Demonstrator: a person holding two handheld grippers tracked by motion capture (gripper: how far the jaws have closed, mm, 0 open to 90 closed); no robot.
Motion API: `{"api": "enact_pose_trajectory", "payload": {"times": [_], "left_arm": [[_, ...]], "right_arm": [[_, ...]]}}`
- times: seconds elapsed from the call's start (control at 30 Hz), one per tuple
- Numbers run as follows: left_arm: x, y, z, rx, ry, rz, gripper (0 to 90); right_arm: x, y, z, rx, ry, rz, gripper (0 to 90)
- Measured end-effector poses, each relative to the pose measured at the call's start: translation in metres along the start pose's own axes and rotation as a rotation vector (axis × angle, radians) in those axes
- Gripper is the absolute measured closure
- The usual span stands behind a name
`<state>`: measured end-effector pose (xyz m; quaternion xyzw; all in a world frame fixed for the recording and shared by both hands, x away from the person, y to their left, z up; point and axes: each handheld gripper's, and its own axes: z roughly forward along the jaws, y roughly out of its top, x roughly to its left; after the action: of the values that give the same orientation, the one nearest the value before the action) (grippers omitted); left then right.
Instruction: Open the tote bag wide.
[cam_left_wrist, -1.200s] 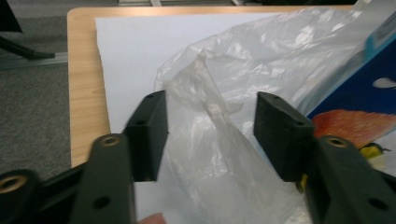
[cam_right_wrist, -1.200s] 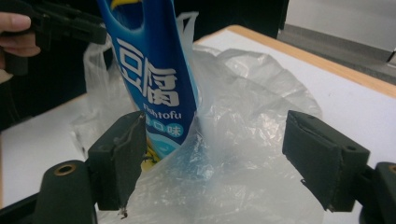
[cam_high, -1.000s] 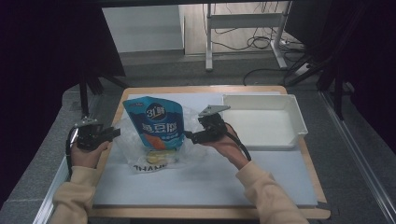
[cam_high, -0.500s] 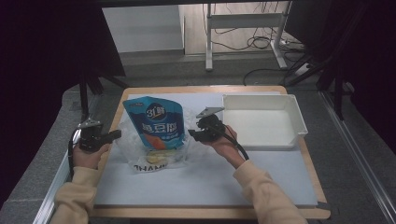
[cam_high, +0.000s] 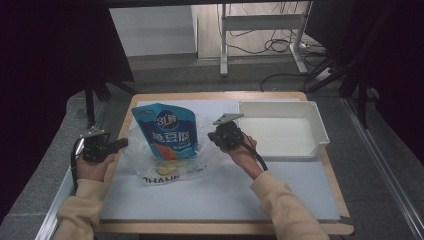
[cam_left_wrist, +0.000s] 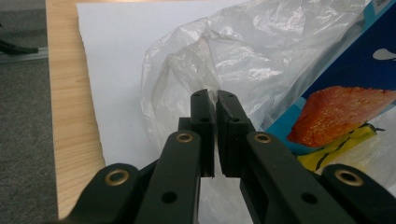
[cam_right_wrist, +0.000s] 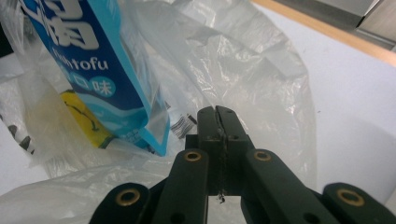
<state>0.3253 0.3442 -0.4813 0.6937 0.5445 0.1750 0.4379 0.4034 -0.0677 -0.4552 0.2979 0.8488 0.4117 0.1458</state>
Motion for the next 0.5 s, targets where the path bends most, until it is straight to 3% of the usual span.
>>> {"api": "enact_pose_trajectory", "payload": {"times": [0.2,0.23,0.5], "left_arm": [[0.0,-0.001,0.001,-0.004,0.021,0.008,87.6],[0.0,-0.002,0.005,0.006,0.034,0.02,87.7],[0.003,-0.014,0.023,0.067,0.055,0.028,88.0]], "right_arm": [[-0.003,-0.001,-0.002,-0.027,-0.044,0.017,89.0],[-0.002,-0.004,0.001,-0.029,-0.065,0.026,89.0],[0.002,-0.025,0.021,0.008,-0.109,0.055,89.0]]}}
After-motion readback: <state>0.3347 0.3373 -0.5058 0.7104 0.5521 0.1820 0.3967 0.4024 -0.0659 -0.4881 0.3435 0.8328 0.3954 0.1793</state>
